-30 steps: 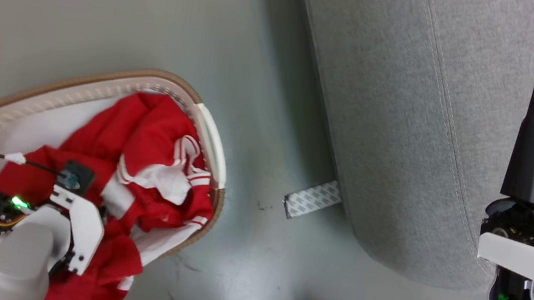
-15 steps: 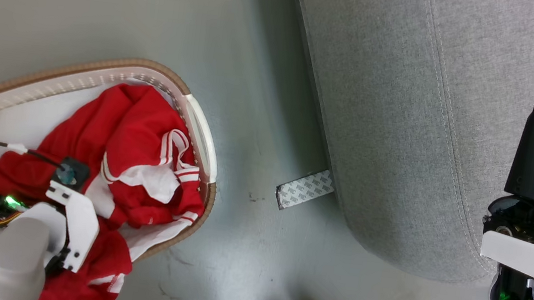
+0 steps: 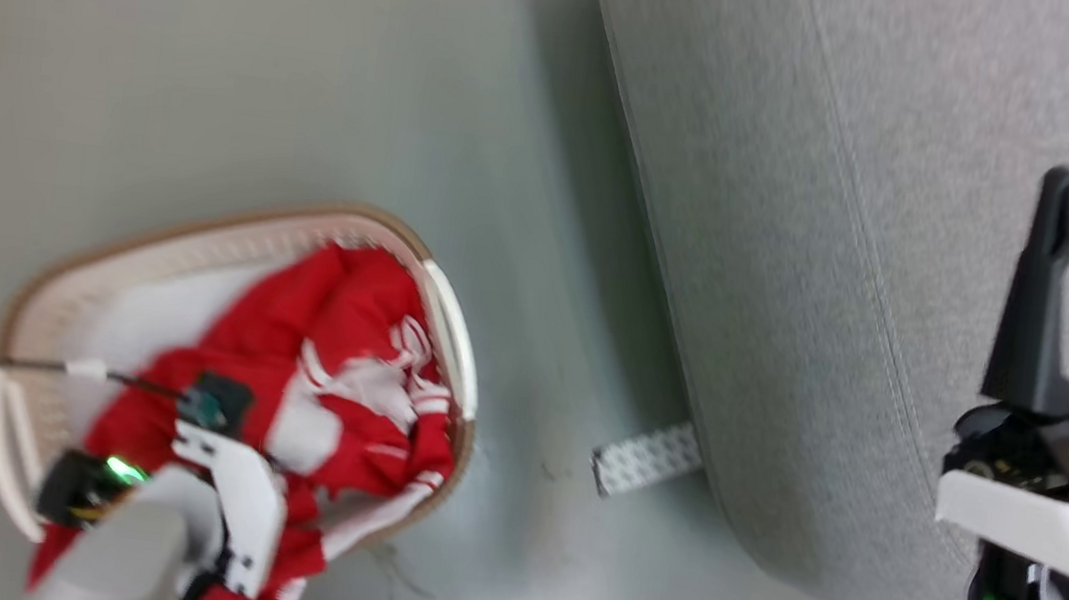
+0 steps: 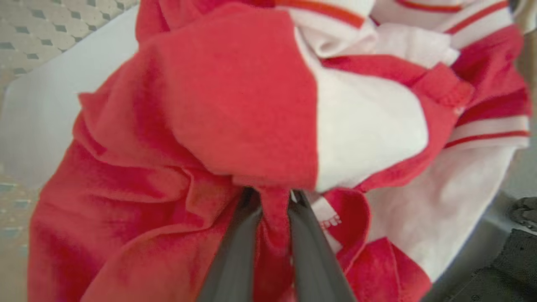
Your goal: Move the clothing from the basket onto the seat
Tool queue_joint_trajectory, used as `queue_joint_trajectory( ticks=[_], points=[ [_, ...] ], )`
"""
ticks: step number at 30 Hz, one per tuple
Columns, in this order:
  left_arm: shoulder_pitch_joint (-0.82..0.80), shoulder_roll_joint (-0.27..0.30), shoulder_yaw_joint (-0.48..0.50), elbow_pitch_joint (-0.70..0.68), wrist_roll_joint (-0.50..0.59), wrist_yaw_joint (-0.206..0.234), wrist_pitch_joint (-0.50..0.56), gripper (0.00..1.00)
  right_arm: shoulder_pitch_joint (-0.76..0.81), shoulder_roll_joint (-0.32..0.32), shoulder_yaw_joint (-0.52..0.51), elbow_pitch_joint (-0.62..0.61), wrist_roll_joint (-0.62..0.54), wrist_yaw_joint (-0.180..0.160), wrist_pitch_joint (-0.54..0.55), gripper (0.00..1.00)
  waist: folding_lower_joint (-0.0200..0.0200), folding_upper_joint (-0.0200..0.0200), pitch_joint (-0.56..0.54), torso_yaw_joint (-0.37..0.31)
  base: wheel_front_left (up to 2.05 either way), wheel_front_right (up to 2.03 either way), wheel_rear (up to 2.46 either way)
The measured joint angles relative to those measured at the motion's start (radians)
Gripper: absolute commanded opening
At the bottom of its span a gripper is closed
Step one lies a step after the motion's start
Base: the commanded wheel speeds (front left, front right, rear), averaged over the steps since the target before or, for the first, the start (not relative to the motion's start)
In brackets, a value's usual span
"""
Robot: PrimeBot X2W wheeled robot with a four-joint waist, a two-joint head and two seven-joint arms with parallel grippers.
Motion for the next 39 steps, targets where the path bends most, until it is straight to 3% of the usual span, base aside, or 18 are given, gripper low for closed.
queue_joint_trajectory(
  ticks=[6,18,24,29,39],
  points=[
    [0.068,-0.049,-0.008,-0.03,-0.084,0.0,-0.084,0.0,0.04,0.001,0.011,0.035,-0.051,0.0,0.0,1.0,0.0,0.0,-0.136,0.06,0.0,0.0,0.0],
    [0.163,-0.085,-0.076,-0.175,-0.233,0.0,-0.219,0.0,0.135,0.0,0.01,0.096,-0.097,0.0,0.0,1.0,-0.0002,0.0,-0.389,0.209,0.0,0.0,0.0],
    [0.168,-0.055,-0.094,-0.34,-0.29,0.0,-0.239,0.0,0.175,0.0,0.045,0.12,-0.105,0.0,0.0,1.0,-0.0003,0.0,-0.49,0.287,0.0,0.0,0.0],
    [0.171,-0.016,-0.041,-0.493,-0.285,0.0,-0.24,0.0,0.209,0.0,0.062,0.141,-0.11,0.0,0.0,1.0,-0.0003,0.0,-0.56,0.338,0.0,0.0,0.0],
    [0.185,-0.014,0.033,-0.735,-0.249,0.01,-0.24,0.0,0.232,0.001,0.099,0.156,-0.106,0.0,-0.002,1.0,-0.0003,0.0,-0.628,0.392,0.0,0.0,0.0]
  ],
)
